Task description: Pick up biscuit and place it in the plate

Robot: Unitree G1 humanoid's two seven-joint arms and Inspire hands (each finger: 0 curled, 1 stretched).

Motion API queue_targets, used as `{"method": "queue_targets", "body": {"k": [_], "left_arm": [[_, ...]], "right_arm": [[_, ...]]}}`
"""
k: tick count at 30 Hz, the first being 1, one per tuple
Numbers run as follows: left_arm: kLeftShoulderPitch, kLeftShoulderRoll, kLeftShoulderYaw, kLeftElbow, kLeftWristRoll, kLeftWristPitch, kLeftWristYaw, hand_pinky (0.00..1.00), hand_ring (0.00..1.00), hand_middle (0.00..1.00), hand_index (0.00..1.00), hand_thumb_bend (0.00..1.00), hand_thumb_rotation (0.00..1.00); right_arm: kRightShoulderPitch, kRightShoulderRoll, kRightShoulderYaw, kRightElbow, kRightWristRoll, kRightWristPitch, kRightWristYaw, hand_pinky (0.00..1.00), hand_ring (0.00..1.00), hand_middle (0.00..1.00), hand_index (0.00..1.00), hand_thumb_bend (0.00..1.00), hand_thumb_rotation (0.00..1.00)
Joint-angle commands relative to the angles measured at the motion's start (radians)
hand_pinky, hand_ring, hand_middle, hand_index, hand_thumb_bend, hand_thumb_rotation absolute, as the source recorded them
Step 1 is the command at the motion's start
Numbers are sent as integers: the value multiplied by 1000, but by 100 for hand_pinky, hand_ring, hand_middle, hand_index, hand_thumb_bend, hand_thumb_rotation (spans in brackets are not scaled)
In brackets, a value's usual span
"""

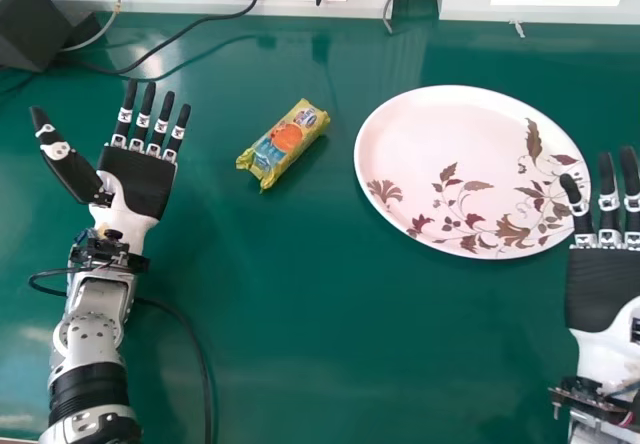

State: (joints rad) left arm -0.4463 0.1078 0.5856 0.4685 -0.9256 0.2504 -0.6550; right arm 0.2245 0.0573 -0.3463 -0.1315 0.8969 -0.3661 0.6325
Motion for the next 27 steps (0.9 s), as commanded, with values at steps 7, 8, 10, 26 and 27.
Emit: {"method": "queue_targets", "body": {"k": [7, 8, 10, 26, 27], "left_arm": [[41, -14, 5, 28, 6, -15, -13, 100, 100, 100, 98, 100, 73], [39, -13, 7, 31, 4, -14, -12, 100, 100, 100, 98, 100, 72], [36, -10, 10, 37, -2, -10, -18, 100, 100, 100, 99, 100, 70], [48, -16, 5, 16, 5, -15, -12, 100, 100, 100, 97, 100, 69], [49, -17, 4, 16, 5, -15, -13, 100, 100, 100, 97, 100, 69]], "right_arm": [[40, 43, -11, 56, -1, 8, -3, 74, 87, 89, 78, 91, 47], [40, 42, -11, 55, 4, 11, -1, 73, 87, 88, 78, 92, 47], [40, 43, -11, 56, 6, 12, 1, 73, 87, 88, 78, 91, 47], [45, 49, -8, 47, 10, 18, -3, 74, 87, 87, 78, 92, 47], [46, 50, -8, 44, 10, 19, -5, 73, 87, 88, 78, 92, 47]]}}
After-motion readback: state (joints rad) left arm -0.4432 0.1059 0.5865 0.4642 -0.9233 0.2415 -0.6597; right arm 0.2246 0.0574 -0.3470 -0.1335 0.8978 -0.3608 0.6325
